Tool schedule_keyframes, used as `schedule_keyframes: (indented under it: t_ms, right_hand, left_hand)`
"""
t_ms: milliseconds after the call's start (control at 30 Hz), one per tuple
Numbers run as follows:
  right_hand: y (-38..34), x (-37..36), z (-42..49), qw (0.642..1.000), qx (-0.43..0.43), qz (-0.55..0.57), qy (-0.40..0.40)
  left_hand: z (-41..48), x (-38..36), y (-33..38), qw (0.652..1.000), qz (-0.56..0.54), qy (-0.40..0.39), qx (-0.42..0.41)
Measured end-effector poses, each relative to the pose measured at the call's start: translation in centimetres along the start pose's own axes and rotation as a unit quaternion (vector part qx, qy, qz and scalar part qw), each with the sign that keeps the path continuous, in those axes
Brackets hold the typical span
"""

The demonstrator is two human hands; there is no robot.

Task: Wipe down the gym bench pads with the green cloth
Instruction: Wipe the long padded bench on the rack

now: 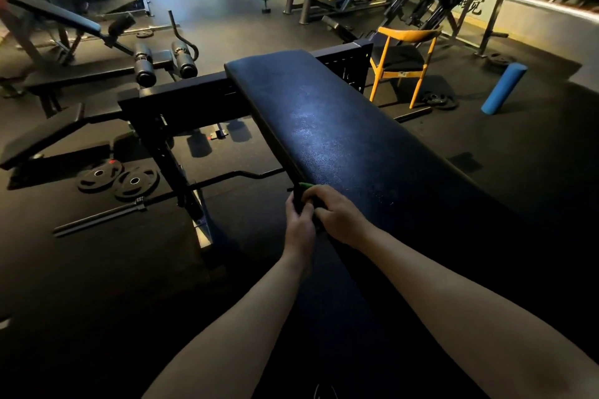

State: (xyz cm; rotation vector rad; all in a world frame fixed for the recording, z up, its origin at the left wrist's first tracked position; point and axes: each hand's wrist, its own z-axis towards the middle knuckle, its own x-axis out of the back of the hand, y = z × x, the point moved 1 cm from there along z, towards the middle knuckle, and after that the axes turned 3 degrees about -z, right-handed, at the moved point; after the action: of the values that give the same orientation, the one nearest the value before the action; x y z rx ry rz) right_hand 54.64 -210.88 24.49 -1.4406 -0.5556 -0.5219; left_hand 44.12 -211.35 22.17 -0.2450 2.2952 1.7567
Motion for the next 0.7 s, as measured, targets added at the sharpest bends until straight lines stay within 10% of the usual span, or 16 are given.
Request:
schedule_keyframes:
  t_ms: [133, 300, 700]
  right_hand:
    - [-0.3, -0.1, -0.9, 0.998, -0.018, 0.065, 0.019]
    - [2.3, -0.2, -2.5, 0.961, -0.024, -0.187, 0.202]
    - [2.9, -0.7, -1.5, 0.949, -0.052, -0.241, 0.199]
  left_hand:
    - [1.2, 1.6, 1.0, 0.997, 0.064, 0.016, -0.03]
    - [5.6, 3.7, 1.5, 0.982, 0.116, 0.133, -0.073]
    - [7.3, 0.8, -1.3, 0.964, 0.239, 0.033, -0.11]
